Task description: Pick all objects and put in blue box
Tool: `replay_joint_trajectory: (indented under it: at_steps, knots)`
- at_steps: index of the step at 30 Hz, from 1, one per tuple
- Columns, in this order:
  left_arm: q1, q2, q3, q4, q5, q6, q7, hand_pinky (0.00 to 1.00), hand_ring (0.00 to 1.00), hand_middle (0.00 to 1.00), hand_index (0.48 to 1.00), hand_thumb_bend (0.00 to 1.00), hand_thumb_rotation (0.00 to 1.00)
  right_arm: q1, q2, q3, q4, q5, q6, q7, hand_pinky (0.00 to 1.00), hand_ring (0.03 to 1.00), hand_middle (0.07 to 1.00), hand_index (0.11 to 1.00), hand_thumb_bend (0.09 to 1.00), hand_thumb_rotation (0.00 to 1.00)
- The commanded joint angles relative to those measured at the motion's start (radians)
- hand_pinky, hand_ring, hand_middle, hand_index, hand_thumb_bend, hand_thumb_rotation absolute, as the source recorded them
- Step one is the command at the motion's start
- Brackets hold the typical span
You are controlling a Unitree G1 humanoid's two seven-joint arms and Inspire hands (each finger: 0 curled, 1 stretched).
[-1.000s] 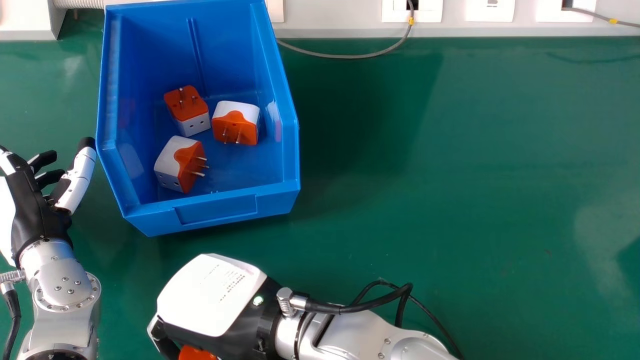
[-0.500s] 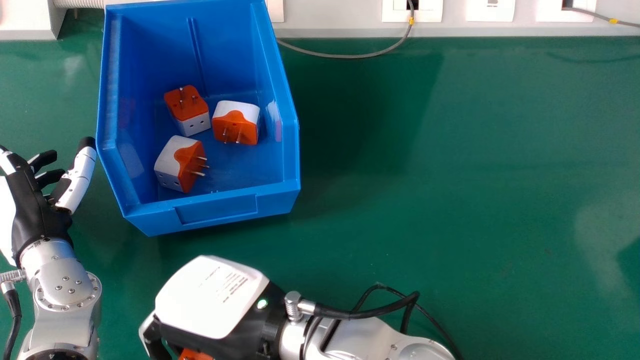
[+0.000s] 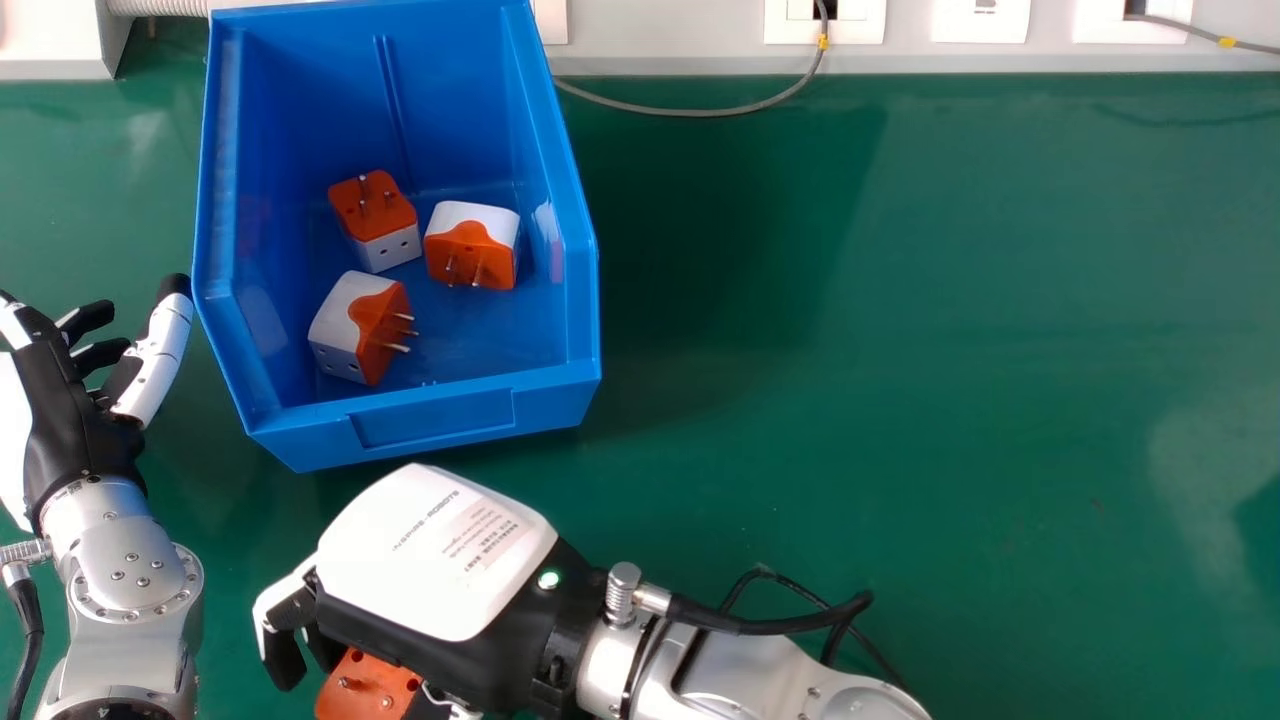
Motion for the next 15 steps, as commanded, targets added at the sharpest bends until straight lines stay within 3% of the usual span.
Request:
replay_joint_trajectory:
  at_steps: [1,11,15]
  knots:
    - [0.001,-0.009,-0.008,0.005,0.007,0.012,-0.011,0.6,0.74,0.81,0.87,0.63,0.55,0.0,0.004,-0.02,-0.04,0.022,-0.023,-0.026,0.35,0.394,0.489,0.535,0.514,0.0]
    - [0.005,-0.009,-0.01,-0.001,0.011,0.014,-0.007,0.6,0.74,0.81,0.869,0.64,0.55,0.021,-0.004,-0.066,-0.091,0.062,-0.058,-0.033,0.32,0.377,0.469,0.54,0.513,0.0]
    - [0.001,-0.006,-0.01,0.011,0.011,0.01,-0.008,0.6,0.74,0.81,0.869,0.64,0.55,0.03,-0.004,-0.076,-0.106,0.063,-0.063,-0.04,0.31,0.376,0.463,0.537,0.513,0.0]
